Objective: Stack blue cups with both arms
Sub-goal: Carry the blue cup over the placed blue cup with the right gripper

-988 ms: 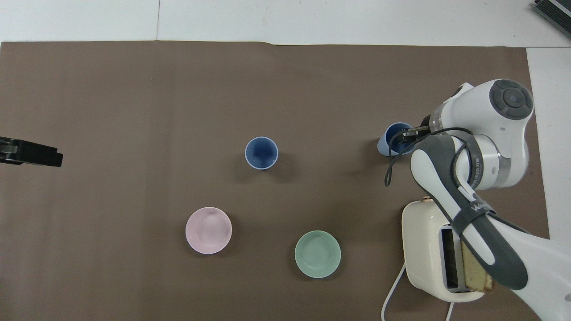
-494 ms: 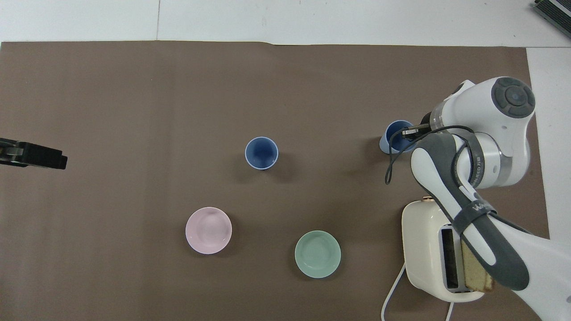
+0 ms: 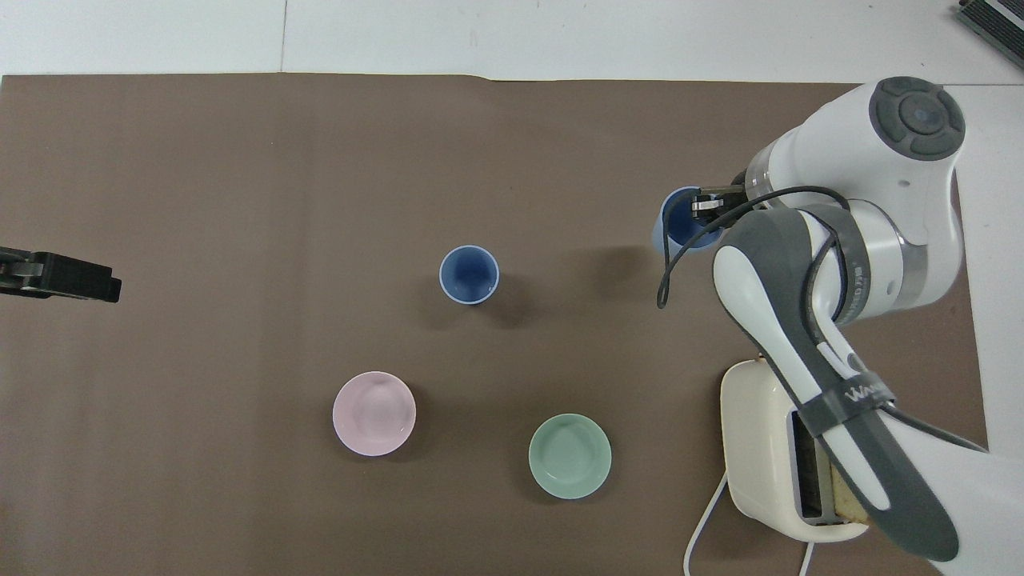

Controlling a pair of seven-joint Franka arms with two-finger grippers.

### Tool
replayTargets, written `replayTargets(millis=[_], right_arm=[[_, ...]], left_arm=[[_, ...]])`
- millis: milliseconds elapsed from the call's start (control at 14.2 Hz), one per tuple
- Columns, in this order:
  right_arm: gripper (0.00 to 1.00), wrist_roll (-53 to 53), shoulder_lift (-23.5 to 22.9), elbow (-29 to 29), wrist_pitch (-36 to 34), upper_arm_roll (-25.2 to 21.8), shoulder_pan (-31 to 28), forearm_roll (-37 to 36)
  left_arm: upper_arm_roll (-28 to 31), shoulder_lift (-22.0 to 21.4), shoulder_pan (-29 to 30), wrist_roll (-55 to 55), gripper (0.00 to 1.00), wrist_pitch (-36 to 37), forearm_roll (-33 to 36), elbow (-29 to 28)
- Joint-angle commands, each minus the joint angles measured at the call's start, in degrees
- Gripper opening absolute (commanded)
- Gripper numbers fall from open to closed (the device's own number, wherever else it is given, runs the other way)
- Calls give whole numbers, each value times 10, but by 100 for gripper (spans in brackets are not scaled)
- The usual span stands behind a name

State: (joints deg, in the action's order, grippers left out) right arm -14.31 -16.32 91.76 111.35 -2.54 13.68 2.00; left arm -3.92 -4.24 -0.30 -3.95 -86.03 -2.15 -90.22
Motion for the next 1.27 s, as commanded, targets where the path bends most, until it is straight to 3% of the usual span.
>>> replayTargets(millis=[0,564,1199], right_arm=[[0,-60,-5,-54,-43,5,22,17],[0,-154,-42,-150,-54,14,98,29],[0,-154,-49,-150,-7,39,139,78]], left_arm=[[-1,-13,4,6,100,-4,-8,-15],[-1,-5,6,-1,100,-28,-8,-16],[0,-7,5,4,100,-16,-8,-23]])
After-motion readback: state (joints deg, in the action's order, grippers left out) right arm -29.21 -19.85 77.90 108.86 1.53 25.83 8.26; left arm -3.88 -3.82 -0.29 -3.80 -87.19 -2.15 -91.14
